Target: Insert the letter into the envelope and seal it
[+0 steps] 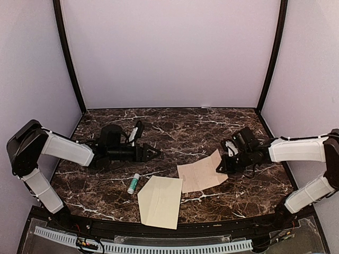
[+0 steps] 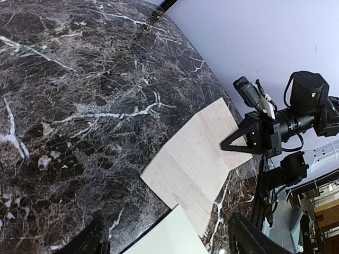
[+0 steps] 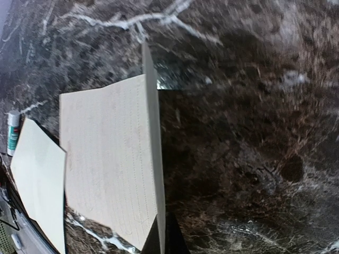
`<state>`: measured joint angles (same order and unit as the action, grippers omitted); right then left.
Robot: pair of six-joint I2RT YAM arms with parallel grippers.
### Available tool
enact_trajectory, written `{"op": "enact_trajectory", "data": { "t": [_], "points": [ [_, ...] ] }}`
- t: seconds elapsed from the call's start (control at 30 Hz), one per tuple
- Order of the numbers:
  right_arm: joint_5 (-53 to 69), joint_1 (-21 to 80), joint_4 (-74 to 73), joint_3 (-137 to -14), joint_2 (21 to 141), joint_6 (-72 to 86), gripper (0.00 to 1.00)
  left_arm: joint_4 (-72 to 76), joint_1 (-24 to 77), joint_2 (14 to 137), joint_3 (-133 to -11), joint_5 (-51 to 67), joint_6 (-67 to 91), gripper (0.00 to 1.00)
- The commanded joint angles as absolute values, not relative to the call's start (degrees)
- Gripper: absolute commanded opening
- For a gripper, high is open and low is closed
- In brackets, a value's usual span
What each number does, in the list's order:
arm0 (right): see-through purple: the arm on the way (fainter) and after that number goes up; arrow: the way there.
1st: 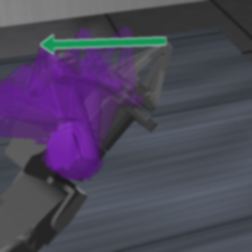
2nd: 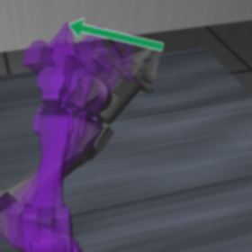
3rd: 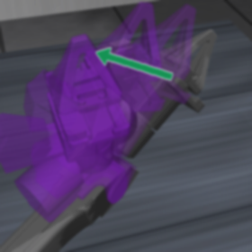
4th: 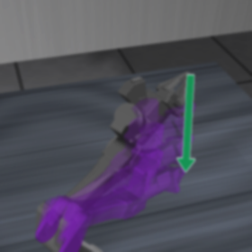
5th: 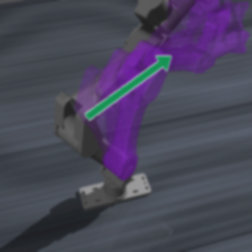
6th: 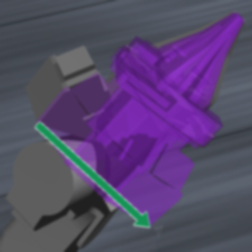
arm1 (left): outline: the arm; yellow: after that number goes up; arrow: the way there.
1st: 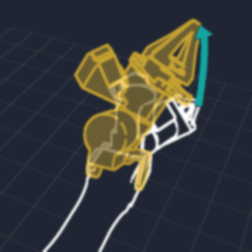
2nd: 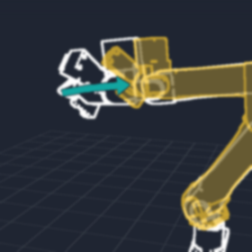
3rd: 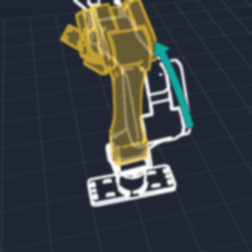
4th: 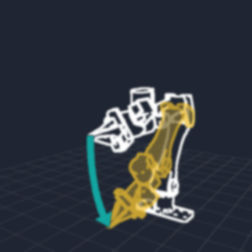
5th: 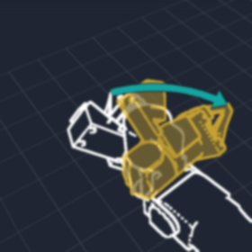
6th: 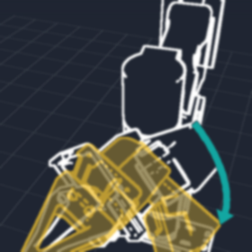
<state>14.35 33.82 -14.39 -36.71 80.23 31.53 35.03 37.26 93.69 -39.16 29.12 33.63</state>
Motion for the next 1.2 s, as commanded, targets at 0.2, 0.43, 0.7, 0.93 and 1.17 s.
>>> {"op": "enact_trajectory", "data": {
  "t": [0.2,0.43,0.7,0.93,1.17],
  "points": [
    [18.3,34.1,-13.8,-48.7,71.2,27.3,0.0,33.7,37.3,86.5,-43.7,30.5,26.8,0.78],
    [24.5,34.2,-14.2,-56.0,68.5,26.8,0.0,38.4,31.2,83.2,-42.9,38.5,28.1,0.79],
    [29.8,35.2,-13.5,-63.4,66.9,27.8,0.0,51.3,26.5,85.9,-40.3,48.8,35.1,0.7],
    [32.4,38.7,-11.6,-67.0,67.9,28.9,0.0,58.3,26.5,89.9,-42.2,53.8,39.8,0.67],
    [31.2,40.5,-8.6,-68.2,70.2,29.5,0.0,66.9,26.7,91.4,-43.1,59.1,46.2,0.59]
  ]
}}
